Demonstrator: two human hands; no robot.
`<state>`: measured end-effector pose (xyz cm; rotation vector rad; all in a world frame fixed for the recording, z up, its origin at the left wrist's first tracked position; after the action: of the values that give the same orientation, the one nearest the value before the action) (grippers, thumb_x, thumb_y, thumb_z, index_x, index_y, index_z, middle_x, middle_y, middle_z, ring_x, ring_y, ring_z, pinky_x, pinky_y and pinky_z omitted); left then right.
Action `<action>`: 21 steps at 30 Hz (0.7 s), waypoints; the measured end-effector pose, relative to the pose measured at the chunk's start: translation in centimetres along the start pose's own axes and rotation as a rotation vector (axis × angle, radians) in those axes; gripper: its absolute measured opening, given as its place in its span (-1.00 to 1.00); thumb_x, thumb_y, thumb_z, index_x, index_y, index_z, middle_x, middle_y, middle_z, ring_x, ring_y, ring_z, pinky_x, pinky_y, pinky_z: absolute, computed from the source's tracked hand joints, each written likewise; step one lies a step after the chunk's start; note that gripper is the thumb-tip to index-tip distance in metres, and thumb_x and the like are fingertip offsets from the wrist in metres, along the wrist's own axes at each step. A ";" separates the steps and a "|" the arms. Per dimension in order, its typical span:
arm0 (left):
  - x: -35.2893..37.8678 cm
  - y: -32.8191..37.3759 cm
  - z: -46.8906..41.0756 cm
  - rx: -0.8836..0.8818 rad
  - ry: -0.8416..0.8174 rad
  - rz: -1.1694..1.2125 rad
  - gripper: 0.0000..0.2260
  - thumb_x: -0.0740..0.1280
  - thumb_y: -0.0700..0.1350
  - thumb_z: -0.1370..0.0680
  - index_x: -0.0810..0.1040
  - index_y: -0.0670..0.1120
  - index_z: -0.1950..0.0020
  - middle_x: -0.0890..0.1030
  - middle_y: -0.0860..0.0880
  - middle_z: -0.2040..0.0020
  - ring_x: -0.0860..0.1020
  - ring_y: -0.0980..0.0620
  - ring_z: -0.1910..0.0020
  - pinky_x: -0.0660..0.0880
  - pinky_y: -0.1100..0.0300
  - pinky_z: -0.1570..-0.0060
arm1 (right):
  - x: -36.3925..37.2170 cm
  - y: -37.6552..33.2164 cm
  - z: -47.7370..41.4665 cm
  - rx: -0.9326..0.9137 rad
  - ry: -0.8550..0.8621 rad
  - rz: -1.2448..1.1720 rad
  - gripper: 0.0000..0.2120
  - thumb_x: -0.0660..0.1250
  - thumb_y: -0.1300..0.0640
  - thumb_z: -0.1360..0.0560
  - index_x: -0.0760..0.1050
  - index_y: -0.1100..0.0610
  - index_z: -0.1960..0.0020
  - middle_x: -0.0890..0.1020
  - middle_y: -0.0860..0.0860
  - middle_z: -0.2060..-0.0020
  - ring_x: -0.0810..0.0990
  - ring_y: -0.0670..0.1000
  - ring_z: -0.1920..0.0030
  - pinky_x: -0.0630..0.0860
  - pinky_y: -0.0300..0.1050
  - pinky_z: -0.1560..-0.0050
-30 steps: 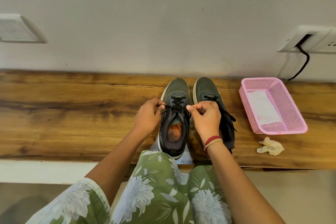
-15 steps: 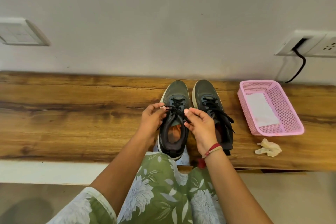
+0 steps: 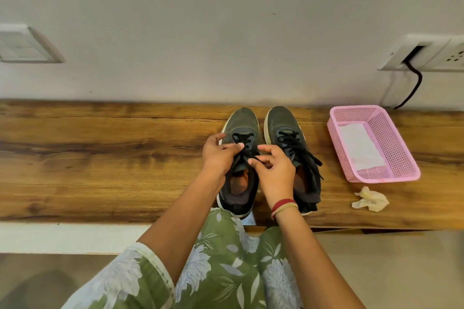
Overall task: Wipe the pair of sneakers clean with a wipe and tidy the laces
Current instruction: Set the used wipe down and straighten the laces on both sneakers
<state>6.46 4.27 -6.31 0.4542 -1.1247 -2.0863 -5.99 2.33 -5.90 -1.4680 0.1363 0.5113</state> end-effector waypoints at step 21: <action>-1.0 -0.9 0.3 0.190 0.010 -0.091 -0.64 0.41 -0.25 -0.48 0.32 -0.02 -0.14 0.61 -0.03 0.19 0.63 -0.02 0.15 0.58 0.08 0.10 | -0.8 0.2 -0.9 -0.082 -0.108 0.255 -0.94 0.40 0.15 -0.45 0.63 0.06 0.10 0.59 -0.16 0.26 0.54 -0.16 0.18 0.43 -0.28 0.08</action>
<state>6.56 5.53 -6.90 0.6164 -1.3245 -2.0599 -6.62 1.29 -5.83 -1.5075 0.2206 0.8101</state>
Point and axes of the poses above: each hand's wrist, its own z-axis away from the middle knuckle, its own x-axis out of the palm, y = z × x, the point moved 1 cm from there along -z, towards the middle knuckle
